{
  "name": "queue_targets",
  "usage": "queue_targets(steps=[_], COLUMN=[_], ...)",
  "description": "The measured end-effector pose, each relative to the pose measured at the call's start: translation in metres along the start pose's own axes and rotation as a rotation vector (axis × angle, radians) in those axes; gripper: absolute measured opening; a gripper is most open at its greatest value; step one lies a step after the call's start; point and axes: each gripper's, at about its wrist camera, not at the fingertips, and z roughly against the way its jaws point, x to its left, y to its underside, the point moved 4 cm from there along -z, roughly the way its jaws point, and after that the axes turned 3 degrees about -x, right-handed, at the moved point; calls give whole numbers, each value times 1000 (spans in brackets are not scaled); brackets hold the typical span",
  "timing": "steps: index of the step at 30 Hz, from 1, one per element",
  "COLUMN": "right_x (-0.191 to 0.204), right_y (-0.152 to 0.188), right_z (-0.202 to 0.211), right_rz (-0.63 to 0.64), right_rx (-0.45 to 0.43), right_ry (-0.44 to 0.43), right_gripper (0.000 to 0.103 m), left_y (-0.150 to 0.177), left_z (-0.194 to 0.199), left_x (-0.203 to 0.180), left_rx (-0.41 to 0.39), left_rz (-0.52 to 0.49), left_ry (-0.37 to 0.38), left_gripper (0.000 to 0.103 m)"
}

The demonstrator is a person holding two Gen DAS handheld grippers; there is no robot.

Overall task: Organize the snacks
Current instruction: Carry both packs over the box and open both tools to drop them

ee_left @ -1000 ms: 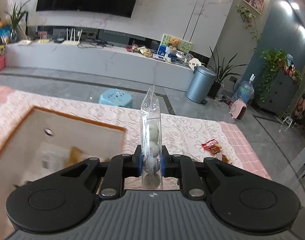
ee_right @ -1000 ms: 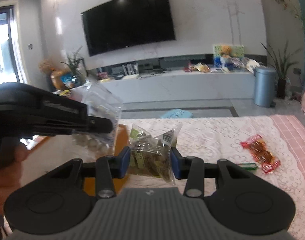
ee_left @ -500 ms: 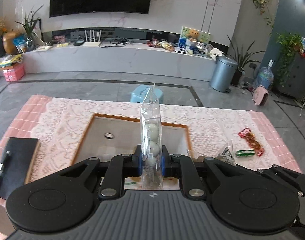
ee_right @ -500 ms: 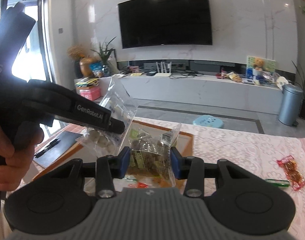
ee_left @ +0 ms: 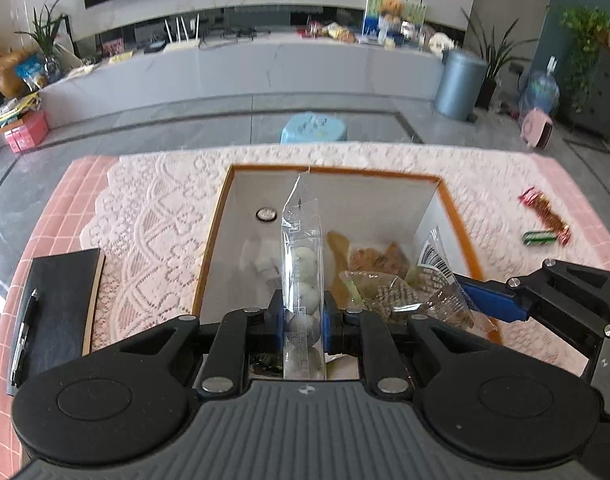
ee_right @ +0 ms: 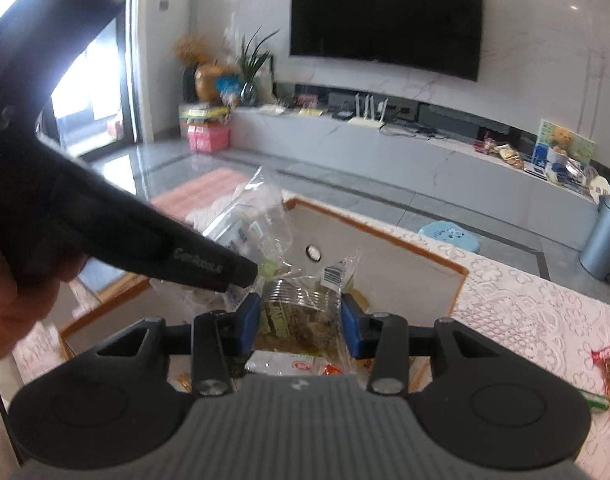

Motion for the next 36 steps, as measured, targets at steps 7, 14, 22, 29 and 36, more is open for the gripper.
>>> queue_targets(steps=[7,14,22,29,36], right_x=[8,10,14,18,15], right_y=[7,15,23,24,23], right_z=[-36,-63,-83,-87,-86], right_rz=[122,224,306,358,342], right_rx=[103,183,254,297,310], right_ry=[6,10,21,49,59], right_gripper=[41,41,41,45,47], left_y=[7,16,22,26,26], left_z=[-30,-55,-66,-66,-57], left_x=[10,16,11,12,9], left_rx=[94,179,224,235,206], left_rz=[-2,13,-23,-12,3], left_ry=[13,16,6,20,34], left_gripper=[18,18,19,22,45])
